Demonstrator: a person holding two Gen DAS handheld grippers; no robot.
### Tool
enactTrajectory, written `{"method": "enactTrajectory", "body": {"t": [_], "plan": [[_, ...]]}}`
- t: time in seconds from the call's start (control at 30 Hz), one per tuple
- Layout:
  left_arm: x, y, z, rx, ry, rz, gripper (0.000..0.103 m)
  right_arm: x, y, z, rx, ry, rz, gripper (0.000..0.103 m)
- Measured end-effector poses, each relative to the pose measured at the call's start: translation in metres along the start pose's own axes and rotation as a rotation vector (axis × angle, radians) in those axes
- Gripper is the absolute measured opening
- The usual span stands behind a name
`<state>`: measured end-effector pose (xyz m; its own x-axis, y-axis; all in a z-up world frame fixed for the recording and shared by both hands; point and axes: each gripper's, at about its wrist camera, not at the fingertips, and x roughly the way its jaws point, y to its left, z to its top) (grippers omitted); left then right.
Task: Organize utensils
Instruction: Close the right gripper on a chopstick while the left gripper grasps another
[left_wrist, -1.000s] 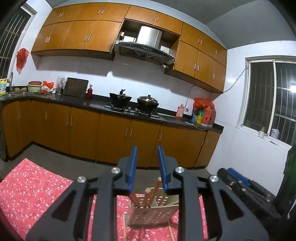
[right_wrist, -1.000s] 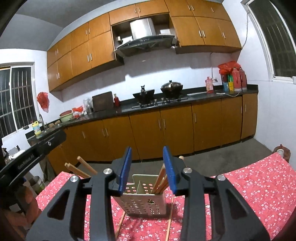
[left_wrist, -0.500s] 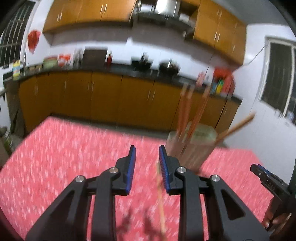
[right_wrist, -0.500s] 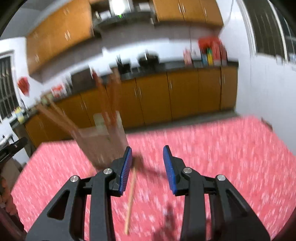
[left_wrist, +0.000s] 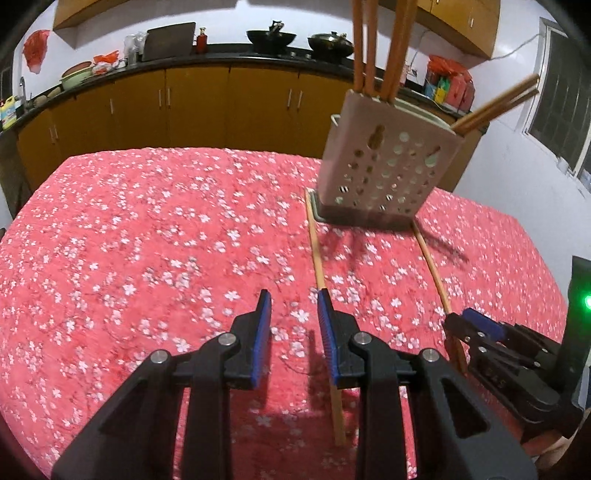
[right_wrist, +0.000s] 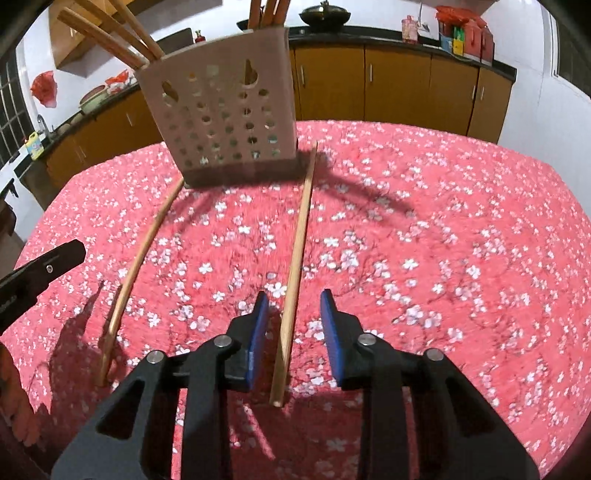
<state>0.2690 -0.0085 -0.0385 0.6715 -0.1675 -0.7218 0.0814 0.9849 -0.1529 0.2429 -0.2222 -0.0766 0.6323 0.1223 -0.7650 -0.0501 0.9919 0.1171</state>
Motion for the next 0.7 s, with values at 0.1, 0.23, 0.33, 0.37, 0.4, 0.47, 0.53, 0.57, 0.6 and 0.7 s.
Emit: {"method": "enactTrajectory", "body": {"t": [0.1,0.23,0.33,0.37,0.4,0.47,0.53,0.57,0.6,0.7], "plan": [[0.008,-0.008,0.001,0.007,0.022,-0.006,0.027,0.001,0.0,-0.003,-0.01,-0.006,-0.009,0.028],[0.015,-0.017,-0.005,0.024,0.044,-0.01,0.03,0.003,0.002,-0.003,-0.025,-0.018,-0.043,0.013],[0.02,-0.023,-0.008,0.038,0.057,-0.011,0.031,0.002,-0.004,-0.002,-0.008,-0.019,-0.051,0.008],[0.022,-0.025,-0.009,0.045,0.064,-0.012,0.031,0.002,-0.008,-0.001,0.004,-0.02,-0.067,0.008],[0.023,-0.026,-0.01,0.048,0.068,-0.012,0.031,0.001,-0.014,-0.001,0.022,-0.022,-0.08,0.008],[0.026,-0.029,-0.012,0.061,0.078,-0.007,0.031,0.001,-0.026,0.0,0.057,-0.024,-0.108,0.008],[0.03,-0.032,-0.014,0.077,0.093,0.001,0.03,0.0,-0.04,0.002,0.106,-0.024,-0.129,0.008],[0.034,-0.034,-0.016,0.086,0.105,0.011,0.03,-0.001,-0.047,0.002,0.125,-0.023,-0.131,0.008],[0.036,-0.036,-0.017,0.092,0.111,0.019,0.025,-0.003,-0.053,0.002,0.143,-0.024,-0.133,0.008],[0.039,-0.041,-0.019,0.128,0.091,0.067,0.013,-0.003,-0.059,0.004,0.153,-0.029,-0.138,0.008]]}}
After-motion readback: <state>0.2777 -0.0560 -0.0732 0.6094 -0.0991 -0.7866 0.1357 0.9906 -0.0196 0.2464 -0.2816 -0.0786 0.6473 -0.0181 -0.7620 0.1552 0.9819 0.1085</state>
